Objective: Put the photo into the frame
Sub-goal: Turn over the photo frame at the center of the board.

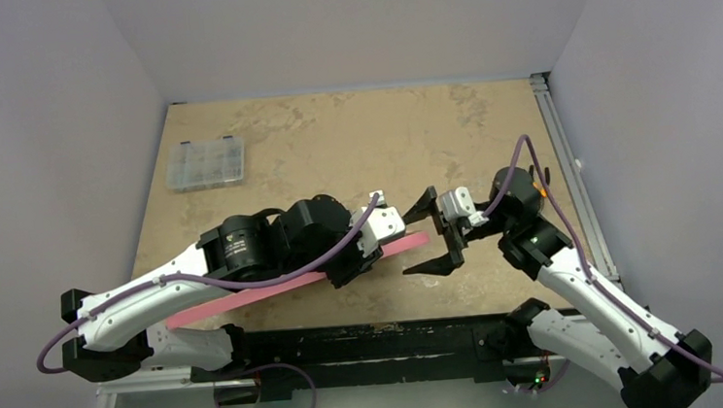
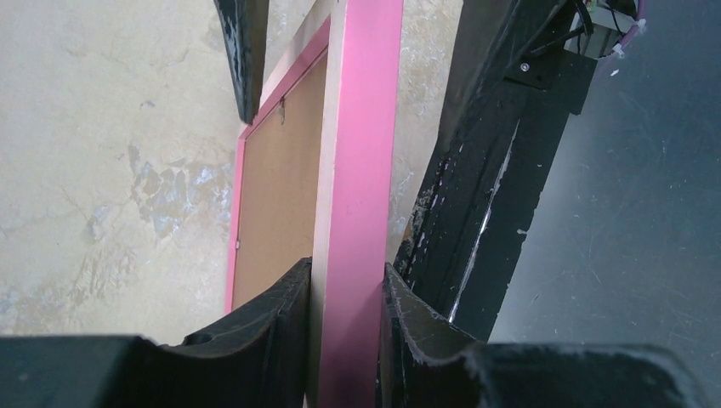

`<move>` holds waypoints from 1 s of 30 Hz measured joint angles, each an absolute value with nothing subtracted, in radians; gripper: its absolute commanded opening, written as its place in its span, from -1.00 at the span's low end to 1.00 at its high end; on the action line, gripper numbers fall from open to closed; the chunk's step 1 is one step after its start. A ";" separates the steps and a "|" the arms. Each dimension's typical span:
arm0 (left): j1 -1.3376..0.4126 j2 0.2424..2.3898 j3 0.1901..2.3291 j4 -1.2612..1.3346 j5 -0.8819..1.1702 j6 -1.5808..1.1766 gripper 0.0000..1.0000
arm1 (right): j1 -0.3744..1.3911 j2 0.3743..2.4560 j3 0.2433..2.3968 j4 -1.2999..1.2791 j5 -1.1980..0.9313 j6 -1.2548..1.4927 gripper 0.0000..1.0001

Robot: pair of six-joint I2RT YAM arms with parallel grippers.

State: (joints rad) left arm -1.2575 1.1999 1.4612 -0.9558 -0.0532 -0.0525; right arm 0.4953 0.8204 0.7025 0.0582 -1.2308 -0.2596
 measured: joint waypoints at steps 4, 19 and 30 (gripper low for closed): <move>-1.257 1.200 1.458 -0.950 -0.052 -0.060 -1.00 | 0.545 0.869 0.691 0.156 -1.191 -0.213 0.43; -1.256 1.166 1.427 -0.912 -0.057 -0.065 -0.96 | 0.570 0.896 0.676 0.339 -1.213 -0.191 -0.90; -1.250 1.138 1.427 -0.875 -0.139 -0.150 0.79 | 0.575 0.910 0.740 0.269 -1.176 -0.185 -1.00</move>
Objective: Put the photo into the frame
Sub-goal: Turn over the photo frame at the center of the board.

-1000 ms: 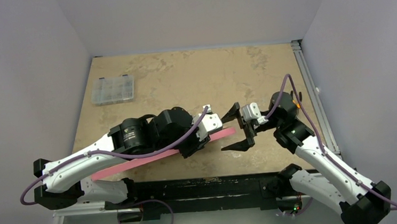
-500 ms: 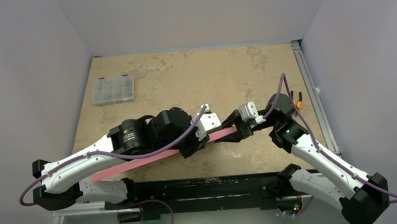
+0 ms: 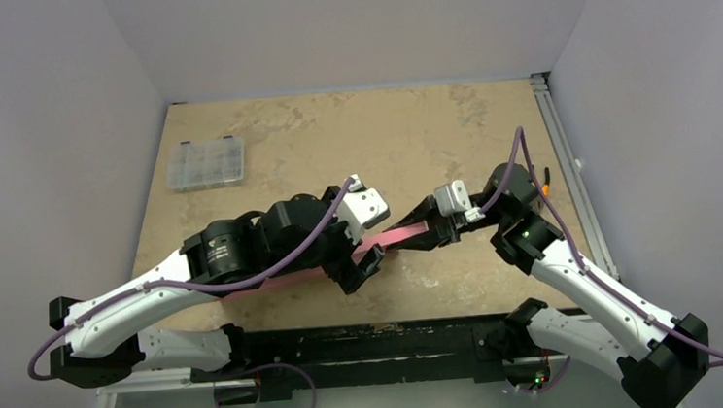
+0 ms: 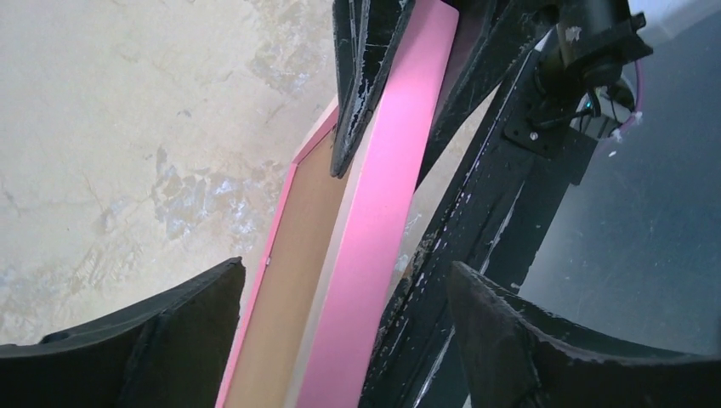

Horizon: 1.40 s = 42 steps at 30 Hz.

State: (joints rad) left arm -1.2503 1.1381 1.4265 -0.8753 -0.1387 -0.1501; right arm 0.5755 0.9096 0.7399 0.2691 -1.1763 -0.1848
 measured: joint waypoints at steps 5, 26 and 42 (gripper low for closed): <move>-1.250 1.105 1.426 -0.848 -0.180 -0.185 0.83 | 0.576 0.913 0.756 0.261 -1.100 -0.128 -1.00; -1.250 0.932 1.310 -0.669 -0.303 -0.350 0.75 | 0.524 1.013 0.912 0.031 -0.627 0.273 -1.00; -1.250 0.939 1.047 -0.614 -0.365 -0.570 0.70 | 0.252 0.980 0.751 -0.066 -0.555 0.541 -1.00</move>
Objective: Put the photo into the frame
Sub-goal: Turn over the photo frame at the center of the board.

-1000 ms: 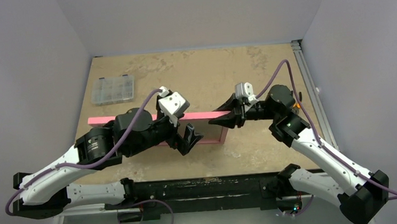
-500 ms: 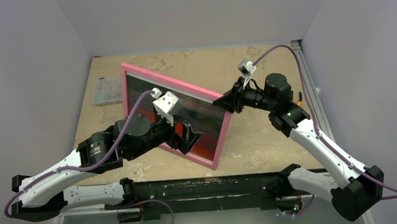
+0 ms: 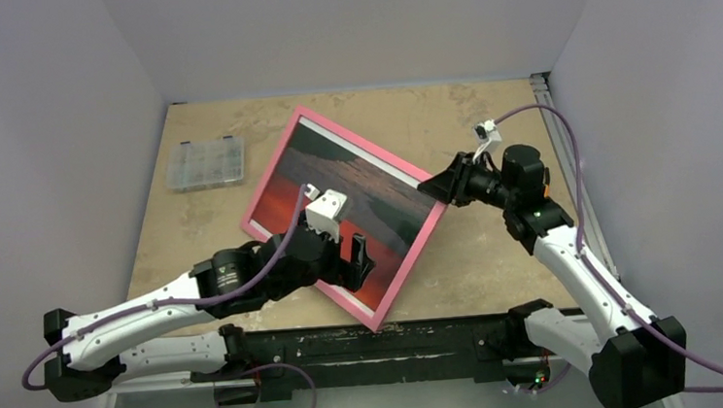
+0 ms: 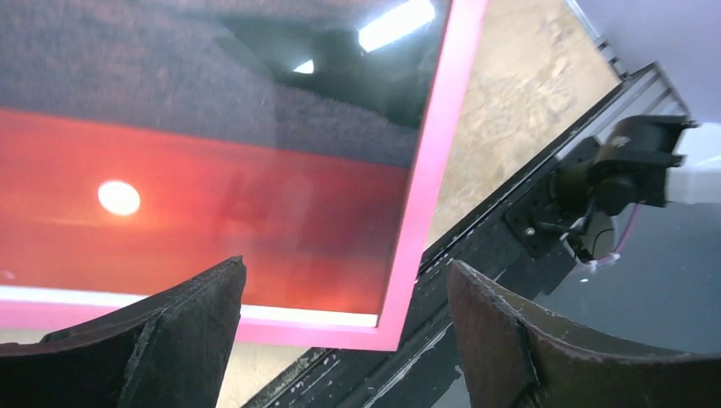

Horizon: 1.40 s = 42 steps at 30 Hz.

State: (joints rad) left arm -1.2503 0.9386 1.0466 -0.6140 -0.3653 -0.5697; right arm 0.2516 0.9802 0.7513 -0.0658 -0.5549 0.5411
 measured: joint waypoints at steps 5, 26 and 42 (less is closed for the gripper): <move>-1.228 1.030 0.999 -0.616 -0.364 -0.697 0.69 | 0.158 1.007 0.669 -0.041 -0.560 0.580 -1.00; -0.827 0.991 0.636 -0.567 -0.209 -1.065 0.74 | -0.065 1.257 0.542 0.052 -0.561 0.536 0.29; -0.609 1.035 0.496 -0.494 -0.076 -1.097 0.89 | -0.090 1.321 0.547 -0.065 -0.401 0.485 0.54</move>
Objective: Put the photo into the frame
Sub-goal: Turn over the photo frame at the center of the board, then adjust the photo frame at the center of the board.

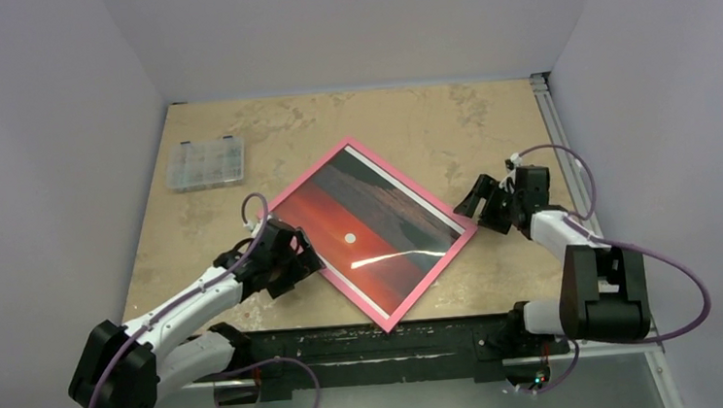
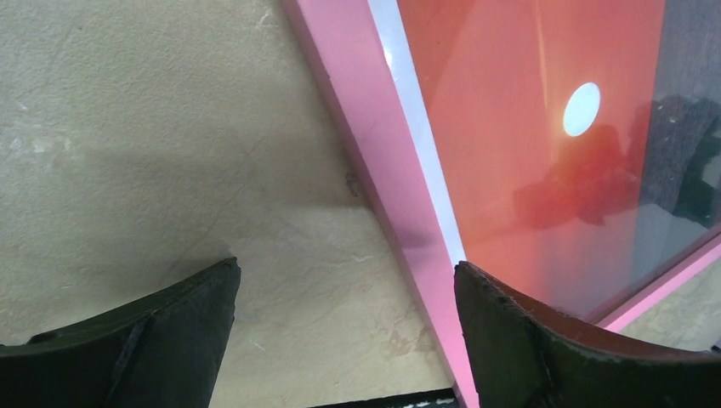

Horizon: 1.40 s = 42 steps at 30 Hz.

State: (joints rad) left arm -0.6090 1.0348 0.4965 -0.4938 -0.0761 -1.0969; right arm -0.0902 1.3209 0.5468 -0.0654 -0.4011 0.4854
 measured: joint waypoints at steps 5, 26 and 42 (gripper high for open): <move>-0.558 1.082 0.498 -0.414 -0.027 -1.087 0.88 | -0.090 1.376 0.612 -0.091 -0.415 0.456 0.55; -0.494 1.290 0.591 -0.283 0.086 -1.042 0.41 | 0.019 1.534 0.696 -0.051 -0.515 0.416 0.31; -0.480 1.536 0.844 -0.413 0.055 -0.902 0.35 | 0.013 1.284 0.461 0.015 -0.480 0.473 0.31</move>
